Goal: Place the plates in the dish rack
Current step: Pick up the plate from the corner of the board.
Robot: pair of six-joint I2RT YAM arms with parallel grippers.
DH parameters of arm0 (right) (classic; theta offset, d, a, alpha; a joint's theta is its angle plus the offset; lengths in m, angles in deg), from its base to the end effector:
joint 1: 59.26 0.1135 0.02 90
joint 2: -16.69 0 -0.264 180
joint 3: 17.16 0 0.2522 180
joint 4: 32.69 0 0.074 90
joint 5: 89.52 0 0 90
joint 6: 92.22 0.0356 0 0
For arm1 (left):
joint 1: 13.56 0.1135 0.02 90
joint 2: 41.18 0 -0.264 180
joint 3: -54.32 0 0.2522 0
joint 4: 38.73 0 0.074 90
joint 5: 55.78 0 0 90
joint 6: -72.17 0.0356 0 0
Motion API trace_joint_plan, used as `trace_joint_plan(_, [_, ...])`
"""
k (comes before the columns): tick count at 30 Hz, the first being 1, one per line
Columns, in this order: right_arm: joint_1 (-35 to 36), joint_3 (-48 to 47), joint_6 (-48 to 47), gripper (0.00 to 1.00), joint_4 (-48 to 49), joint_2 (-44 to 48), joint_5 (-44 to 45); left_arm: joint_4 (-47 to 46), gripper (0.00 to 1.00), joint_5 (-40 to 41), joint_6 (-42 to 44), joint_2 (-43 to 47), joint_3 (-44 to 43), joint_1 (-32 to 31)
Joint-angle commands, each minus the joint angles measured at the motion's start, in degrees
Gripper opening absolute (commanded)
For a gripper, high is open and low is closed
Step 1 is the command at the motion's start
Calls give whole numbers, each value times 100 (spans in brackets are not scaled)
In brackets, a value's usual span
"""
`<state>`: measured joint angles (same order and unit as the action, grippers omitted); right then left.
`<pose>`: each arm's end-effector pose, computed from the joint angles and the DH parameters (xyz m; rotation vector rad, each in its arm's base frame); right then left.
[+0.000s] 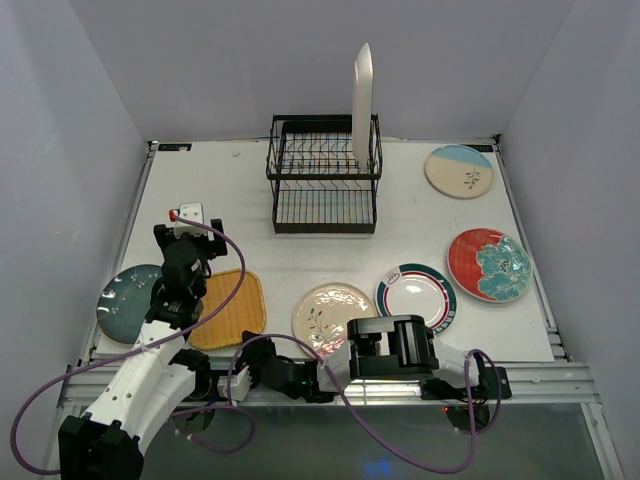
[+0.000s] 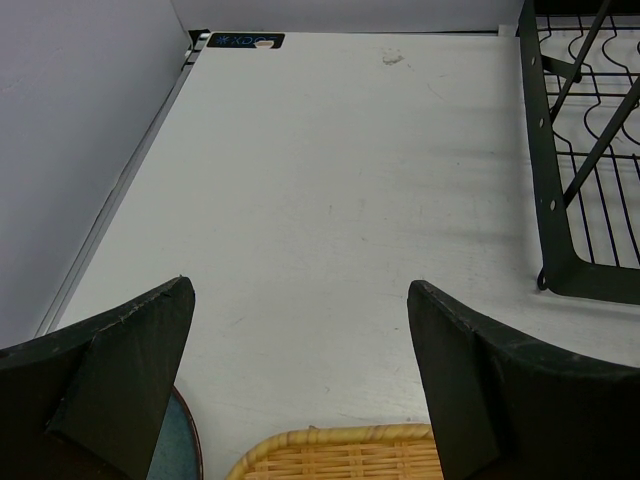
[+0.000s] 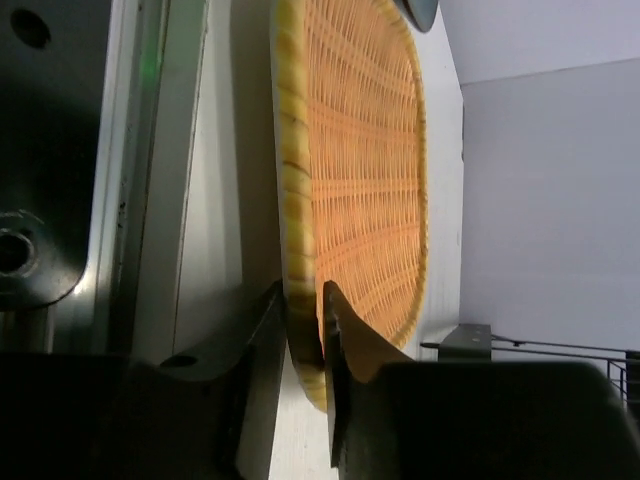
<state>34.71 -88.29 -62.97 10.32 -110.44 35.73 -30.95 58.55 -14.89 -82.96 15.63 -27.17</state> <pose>-0.0086 0.4212 0.0917 -1.5681 0.7930 -0.1312 0.1779 -0.0280 0.2557 -0.0557 1.7485 0.2374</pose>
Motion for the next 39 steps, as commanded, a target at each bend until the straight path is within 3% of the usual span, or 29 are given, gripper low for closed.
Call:
trace_joint_plan(1, [-63,-56,11,23,62,-58,246,35,98,-96,-57,56,-205,42])
trace_joint_plan(4, [-81,251,19,15,325,109,308,44,98,-105,-48,12,-214,51])
trace_joint_plan(5, [-81,330,19,8,439,205,342,44,98,-96,-48,-5,-223,51])
trace_joint_plan(21, [-178,1043,-543,8,2408,417,1213,-44,98,10,-109,371,-162,86])
trace_joint_plan(31, [-239,1201,186,8,2189,953,1116,-123,98,-227,-118,1136,32,86])
trace_joint_plan(39, [-239,1017,406,8,2031,1006,1389,-149,98,-210,-118,1190,76,86])
